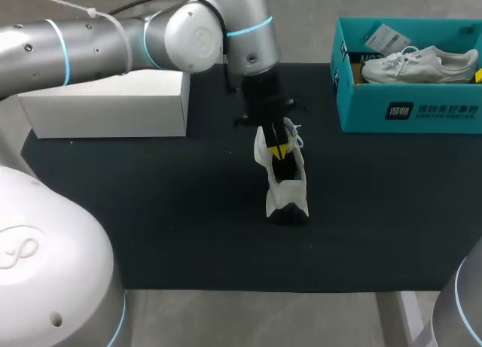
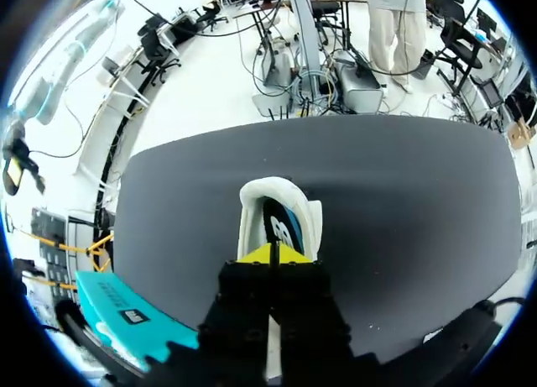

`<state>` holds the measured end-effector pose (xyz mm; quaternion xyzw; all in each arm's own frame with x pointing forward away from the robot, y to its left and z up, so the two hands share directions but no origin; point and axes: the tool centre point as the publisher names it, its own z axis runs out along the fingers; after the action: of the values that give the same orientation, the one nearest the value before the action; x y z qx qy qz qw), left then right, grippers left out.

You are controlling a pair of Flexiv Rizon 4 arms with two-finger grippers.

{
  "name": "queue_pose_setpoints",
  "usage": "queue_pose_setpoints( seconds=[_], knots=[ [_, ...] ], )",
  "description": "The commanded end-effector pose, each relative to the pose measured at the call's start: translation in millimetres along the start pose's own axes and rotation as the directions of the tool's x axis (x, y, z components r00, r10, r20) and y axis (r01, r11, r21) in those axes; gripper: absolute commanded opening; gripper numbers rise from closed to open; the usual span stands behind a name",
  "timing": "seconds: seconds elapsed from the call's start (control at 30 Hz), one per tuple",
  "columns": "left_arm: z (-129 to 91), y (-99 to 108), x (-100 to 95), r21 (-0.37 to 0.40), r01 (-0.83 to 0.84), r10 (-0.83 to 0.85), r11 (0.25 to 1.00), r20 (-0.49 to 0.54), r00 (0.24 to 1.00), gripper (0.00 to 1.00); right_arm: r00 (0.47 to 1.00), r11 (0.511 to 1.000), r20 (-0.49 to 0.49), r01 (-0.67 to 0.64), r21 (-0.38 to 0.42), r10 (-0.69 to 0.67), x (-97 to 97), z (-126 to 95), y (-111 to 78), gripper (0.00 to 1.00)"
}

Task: Take the shoe out of the shoebox, open the shoe tongue, remove and reinsert the insole, then place the shoe into the shoebox

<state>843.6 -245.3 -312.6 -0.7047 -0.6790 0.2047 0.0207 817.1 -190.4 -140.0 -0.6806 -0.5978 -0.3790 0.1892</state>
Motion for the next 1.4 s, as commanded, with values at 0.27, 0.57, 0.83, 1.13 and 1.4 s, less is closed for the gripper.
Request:
queue_pose_setpoints(
  seconds=[0.27,0.57,0.83,1.13,1.4],
  knots=[
    [32,23,-5.4,0.036,-0.071,0.076,0.997,-0.195,0.978,0.0,1.0,1.0,0.002,-0.001,-0.001,0.001,0.0,0,-0.7,1.0],
    [61,14,8.7,0.102,-0.062,0.085,0.993,-0.238,0.967,0.0,1.0,1.0,0.002,-0.001,-0.001,0.001,0.0,0,-0.7,1.0],
    [80,6,14.9,0.141,-0.054,0.087,0.989,-0.246,0.965,0.0,1.0,1.0,0.002,-0.001,-0.001,0.001,0.0,0,-0.7,1.0],
    [107,2,19.4,0.095,0.017,0.001,0.995,-0.191,0.982,0.0,1.0,1.0,0.002,-0.001,-0.001,0.001,0.0,0,-0.7,1.0],
    [81,-4,8.2,0.041,0.052,-0.042,0.998,-0.206,0.978,0.0,1.0,1.0,0.002,-0.001,-0.001,0.001,0.0,0,-0.7,1.0]
  ],
)
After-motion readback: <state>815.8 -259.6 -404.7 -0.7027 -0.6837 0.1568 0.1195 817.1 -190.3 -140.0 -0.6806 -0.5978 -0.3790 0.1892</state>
